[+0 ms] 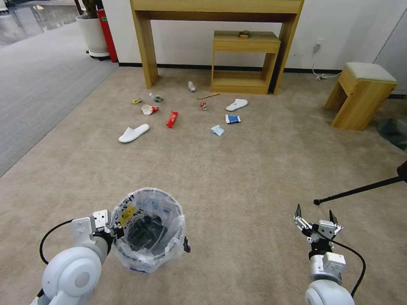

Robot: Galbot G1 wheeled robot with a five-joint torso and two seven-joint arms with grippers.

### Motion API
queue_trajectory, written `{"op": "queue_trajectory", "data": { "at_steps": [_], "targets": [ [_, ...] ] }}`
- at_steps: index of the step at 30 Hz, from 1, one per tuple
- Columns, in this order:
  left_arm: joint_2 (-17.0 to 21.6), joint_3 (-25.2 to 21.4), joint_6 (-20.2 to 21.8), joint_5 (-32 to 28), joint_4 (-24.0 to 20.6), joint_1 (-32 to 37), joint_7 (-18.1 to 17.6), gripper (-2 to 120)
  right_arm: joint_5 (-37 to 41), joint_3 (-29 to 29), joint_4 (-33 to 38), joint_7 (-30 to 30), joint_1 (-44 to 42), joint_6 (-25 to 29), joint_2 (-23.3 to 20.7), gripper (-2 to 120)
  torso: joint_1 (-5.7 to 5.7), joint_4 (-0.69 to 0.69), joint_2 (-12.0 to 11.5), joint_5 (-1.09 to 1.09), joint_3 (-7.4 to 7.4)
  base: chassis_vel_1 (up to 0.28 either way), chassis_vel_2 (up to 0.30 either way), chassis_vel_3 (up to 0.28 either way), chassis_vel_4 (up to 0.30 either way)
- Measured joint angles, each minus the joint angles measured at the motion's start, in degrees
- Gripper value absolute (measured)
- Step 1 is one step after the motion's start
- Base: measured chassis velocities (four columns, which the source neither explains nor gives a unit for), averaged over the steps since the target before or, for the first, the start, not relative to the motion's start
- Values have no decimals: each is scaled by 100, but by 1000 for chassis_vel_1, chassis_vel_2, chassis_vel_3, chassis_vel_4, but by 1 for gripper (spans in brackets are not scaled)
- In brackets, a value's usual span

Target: Pick up the trash bin and place the garbage on the floor into it.

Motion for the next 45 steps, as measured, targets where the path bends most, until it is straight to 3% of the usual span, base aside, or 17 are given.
{"op": "queue_trajectory", "data": {
  "at_steps": [13, 45],
  "targets": [
    [-219, 110, -2, 278, 20, 79, 113, 0, -689, 173, -352, -172, -68, 849, 47, 100, 0, -2, 0, 0, 0, 0, 0, 0, 0],
    [-347, 66, -58, 496, 74, 139, 215, 0, -521, -2, -264, -100, 138, 742, 13, 100, -1, -1, 0, 0, 0, -1, 2, 2, -2]
  ]
}}
